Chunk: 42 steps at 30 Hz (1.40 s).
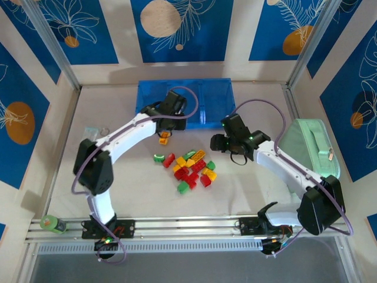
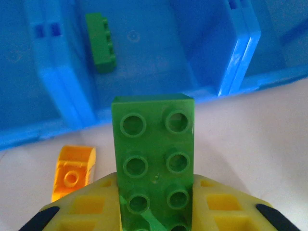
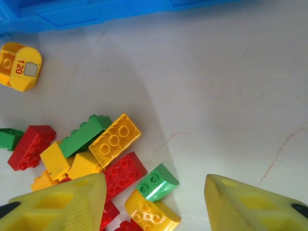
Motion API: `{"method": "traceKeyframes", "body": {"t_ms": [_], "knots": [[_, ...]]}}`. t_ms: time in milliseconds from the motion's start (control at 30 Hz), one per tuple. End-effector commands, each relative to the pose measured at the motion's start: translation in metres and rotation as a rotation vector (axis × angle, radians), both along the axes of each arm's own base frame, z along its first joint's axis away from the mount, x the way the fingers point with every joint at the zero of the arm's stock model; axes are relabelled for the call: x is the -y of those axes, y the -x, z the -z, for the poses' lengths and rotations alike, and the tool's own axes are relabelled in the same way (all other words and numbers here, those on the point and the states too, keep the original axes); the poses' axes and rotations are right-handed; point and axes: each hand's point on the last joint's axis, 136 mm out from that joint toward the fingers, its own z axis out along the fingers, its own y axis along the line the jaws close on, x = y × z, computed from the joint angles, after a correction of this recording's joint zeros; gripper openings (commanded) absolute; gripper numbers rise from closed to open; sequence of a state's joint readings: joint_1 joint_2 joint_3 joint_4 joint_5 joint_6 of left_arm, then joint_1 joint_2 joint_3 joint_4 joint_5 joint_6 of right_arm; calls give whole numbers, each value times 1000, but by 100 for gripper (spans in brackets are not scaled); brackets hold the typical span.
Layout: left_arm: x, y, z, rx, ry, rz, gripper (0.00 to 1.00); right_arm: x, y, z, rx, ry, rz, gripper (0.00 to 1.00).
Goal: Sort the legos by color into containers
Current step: Place the lego in the container, then pick up the lego from the center of the table.
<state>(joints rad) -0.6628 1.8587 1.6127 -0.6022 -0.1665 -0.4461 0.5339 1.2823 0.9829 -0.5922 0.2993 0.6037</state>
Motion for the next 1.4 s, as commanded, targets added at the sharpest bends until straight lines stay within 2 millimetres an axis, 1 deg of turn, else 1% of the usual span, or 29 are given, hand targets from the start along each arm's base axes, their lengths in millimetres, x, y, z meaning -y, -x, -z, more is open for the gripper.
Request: {"method": "traceKeyframes", "body": {"t_ms": [0,100,233,367,400,433,467,533,633,700,767,833,933,1067,1167,1267,1367], "knots": [[11,-20,3,0,-45,47,25,11,9,2,-9,9,32,57],[19,-43,11,-7,-56,46,25,13,14,3,-9,1,35,56],[23,-69,20,-16,-67,33,25,15,19,5,-12,-7,38,57],[21,-90,19,-8,-73,18,26,15,22,8,-17,-12,30,56],[20,-93,18,-8,-74,15,30,14,22,7,-17,-14,26,57],[20,-97,14,-3,-69,11,38,13,22,7,-17,-15,22,57],[20,-100,11,2,-61,11,50,12,22,7,-19,-16,17,57],[23,-102,-4,30,-35,20,61,11,23,6,-16,-17,10,59],[25,-97,-32,66,8,29,69,7,23,5,-14,-17,-8,61],[23,-91,-48,85,23,32,72,3,24,5,-11,-15,-22,62],[17,-81,-61,103,37,31,73,-3,24,4,-9,-12,-39,63],[9,-69,-68,118,46,23,74,-7,24,4,-11,-4,-47,62],[-9,-44,-57,110,43,11,76,-9,24,5,-12,8,-47,62],[-32,-9,-15,46,11,10,79,-11,23,6,-10,1,-54,63],[-44,10,17,-19,7,9,79,-12,22,6,-13,4,-63,63],[-53,20,39,-56,7,-5,79,-12,23,8,-18,2,-61,63],[-56,21,53,-84,-4,-4,79,-12,23,10,-23,-10,-59,63]]}}
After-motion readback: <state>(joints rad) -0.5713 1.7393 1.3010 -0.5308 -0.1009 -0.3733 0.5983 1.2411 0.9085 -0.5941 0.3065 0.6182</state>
